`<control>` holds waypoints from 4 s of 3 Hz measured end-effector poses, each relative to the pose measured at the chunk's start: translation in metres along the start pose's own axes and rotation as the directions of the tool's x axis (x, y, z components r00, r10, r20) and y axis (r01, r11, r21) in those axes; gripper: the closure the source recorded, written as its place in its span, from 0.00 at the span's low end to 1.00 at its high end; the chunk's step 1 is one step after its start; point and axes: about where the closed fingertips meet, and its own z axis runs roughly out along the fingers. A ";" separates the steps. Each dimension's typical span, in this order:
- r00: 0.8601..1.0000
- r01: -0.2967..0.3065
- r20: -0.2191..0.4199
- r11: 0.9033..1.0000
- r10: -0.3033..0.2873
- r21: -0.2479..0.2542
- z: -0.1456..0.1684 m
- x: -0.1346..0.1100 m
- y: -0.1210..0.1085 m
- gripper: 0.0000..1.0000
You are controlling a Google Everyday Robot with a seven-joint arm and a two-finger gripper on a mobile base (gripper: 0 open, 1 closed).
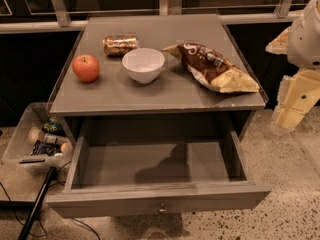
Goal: Close top drawer
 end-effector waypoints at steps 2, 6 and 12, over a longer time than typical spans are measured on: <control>1.000 0.021 0.021 1.000 -0.021 0.002 0.010 0.000 0.017 0.00; 0.927 -0.129 0.342 0.987 0.156 -0.099 0.110 0.055 0.125 0.88; 0.824 -0.268 0.456 0.941 0.336 -0.209 0.201 0.023 0.183 1.00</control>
Offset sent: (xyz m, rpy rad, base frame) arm -0.0404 0.0153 -0.0495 0.0396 -0.0089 0.0757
